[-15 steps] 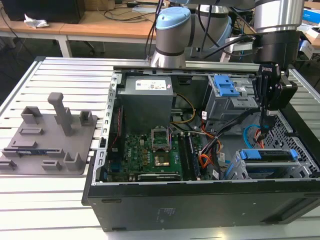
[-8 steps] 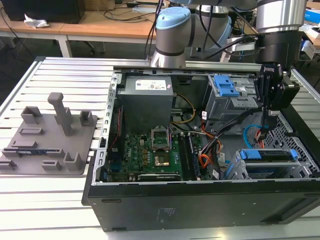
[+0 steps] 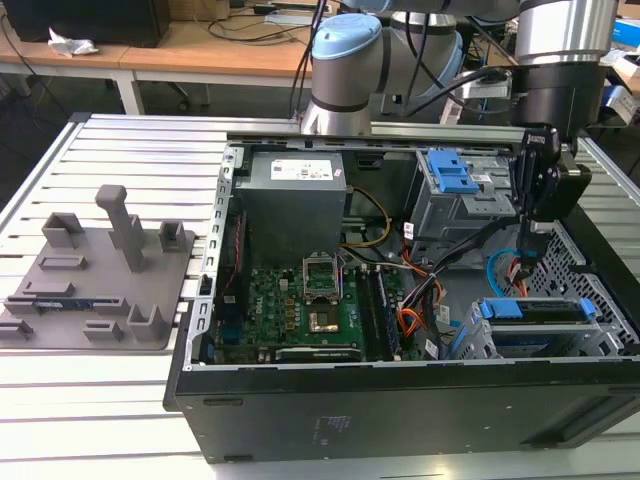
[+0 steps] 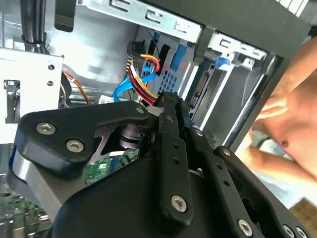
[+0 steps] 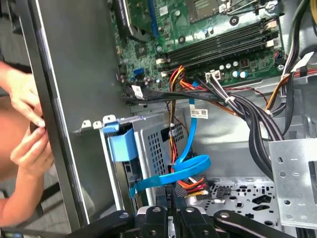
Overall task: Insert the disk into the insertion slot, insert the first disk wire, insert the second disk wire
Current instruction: 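Insert the first disk wire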
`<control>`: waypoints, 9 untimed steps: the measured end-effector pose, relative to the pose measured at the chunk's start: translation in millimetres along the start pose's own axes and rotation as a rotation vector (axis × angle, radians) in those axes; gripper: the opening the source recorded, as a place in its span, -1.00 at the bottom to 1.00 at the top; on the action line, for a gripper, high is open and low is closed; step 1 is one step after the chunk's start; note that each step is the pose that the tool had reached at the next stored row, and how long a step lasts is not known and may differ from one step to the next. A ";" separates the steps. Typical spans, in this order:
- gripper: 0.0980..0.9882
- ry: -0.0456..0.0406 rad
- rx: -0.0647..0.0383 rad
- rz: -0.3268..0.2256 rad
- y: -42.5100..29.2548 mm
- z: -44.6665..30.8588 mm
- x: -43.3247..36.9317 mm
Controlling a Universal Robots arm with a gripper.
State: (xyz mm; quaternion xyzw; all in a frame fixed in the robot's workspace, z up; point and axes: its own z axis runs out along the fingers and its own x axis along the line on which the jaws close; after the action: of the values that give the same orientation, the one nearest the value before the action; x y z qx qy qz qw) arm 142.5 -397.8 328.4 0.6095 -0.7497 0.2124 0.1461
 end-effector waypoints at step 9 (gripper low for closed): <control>-0.84 0.0032 -0.013 0.004 -20.3 2.8 -5.6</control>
State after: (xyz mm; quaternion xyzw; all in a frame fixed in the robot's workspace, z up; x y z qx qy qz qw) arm 163.6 -397.8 326.1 0.6068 -0.7519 0.2086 0.1511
